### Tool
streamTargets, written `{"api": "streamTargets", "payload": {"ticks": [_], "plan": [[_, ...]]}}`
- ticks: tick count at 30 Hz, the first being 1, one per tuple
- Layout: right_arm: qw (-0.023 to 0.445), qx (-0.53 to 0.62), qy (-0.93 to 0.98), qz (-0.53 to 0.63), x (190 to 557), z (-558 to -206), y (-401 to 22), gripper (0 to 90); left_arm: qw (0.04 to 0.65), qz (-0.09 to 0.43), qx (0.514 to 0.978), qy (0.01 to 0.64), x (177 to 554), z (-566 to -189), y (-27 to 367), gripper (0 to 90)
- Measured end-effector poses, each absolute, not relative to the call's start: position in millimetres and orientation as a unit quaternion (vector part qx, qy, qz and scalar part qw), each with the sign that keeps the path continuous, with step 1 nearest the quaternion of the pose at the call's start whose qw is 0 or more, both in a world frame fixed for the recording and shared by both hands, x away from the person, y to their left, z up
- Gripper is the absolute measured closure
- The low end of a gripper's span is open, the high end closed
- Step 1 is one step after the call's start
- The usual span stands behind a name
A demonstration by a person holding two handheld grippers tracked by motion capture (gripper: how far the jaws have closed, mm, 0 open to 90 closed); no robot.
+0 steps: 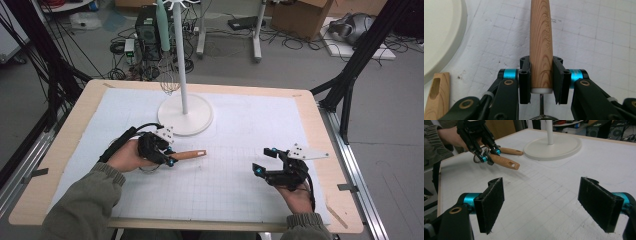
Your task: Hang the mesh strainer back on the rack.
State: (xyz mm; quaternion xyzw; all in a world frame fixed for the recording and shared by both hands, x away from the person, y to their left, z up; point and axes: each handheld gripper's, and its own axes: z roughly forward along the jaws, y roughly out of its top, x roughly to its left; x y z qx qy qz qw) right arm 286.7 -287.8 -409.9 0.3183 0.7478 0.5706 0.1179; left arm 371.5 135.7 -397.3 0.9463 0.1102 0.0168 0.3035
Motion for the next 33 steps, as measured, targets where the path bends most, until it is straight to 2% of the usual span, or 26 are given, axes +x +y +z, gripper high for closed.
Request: {"api": "streamTargets", "payload": {"ticks": [12,33], "plan": [[0.107,0.317,0.746,0.576,287.2,-409.1,-279.6,19.8,0.326,0.022,0.939,0.108,363.2,-384.5,142.5,70.8],[0.063,0.277,0.75,0.597,291.4,-391.1,-231.8,19.0,0.37,0.027,0.924,0.094,344.3,-355.7,147.4,70.8]]}}
